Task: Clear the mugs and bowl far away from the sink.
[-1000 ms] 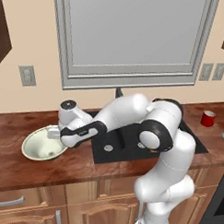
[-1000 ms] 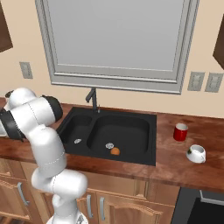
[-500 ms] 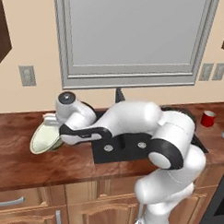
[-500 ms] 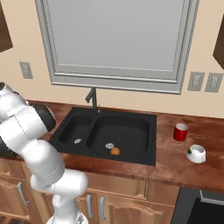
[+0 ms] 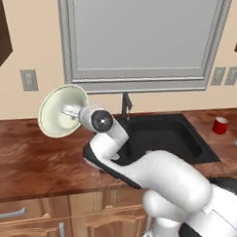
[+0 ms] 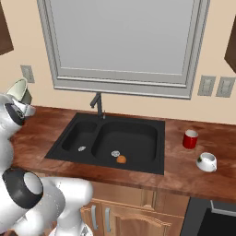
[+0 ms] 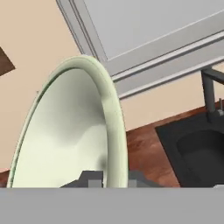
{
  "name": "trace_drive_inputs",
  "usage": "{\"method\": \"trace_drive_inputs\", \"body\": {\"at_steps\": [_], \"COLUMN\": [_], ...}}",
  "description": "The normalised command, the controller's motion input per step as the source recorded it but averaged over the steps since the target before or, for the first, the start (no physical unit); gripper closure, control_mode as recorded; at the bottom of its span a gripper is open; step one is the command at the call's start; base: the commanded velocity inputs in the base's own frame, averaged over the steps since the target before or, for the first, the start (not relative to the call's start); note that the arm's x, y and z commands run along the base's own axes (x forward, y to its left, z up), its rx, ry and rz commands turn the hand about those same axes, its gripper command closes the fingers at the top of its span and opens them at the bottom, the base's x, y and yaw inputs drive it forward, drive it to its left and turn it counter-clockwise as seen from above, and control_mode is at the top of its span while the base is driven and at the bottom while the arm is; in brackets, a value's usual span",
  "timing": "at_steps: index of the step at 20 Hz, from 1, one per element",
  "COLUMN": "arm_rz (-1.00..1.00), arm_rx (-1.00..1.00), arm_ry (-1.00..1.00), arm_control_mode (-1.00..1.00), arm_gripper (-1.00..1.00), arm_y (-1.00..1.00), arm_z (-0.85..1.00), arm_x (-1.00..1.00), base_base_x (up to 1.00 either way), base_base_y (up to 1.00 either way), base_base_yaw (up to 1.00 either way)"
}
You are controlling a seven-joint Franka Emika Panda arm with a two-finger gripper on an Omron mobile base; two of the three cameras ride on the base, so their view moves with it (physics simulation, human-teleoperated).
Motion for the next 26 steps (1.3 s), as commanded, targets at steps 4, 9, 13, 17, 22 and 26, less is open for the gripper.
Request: {"method": "trace_drive_inputs", "body": {"at_steps": [4,9,13,17,22,26], "arm_rz": [-0.08,-0.18,-0.27,-0.21,0.04,0.04], "arm_rx": [0.35,0.32,0.40,0.29,0.19,0.10], "arm_ry": [-0.47,-0.16,0.14,0.46,0.49,0.11], "arm_control_mode": [-1.00,-1.00,-1.00,-1.00,-1.00,-1.00], "arm_gripper": [1.00,1.00,1.00,1.00,1.00,1.00], "arm_y": [-0.94,-0.67,-0.78,-0.76,-0.48,-0.16], "arm_z": [1.00,1.00,1.00,0.57,-0.01,-0.02], "arm_x": [-0.50,-0.34,-0.32,-0.08,0.00,0.00], "base_base_x": [0.00,0.00,0.00,0.00,0.00,0.00], "base_base_y": [0.00,0.00,0.00,0.00,0.00,0.00], "base_base_yaw": [0.00,0.00,0.00,0.00,0.00,0.00]}}
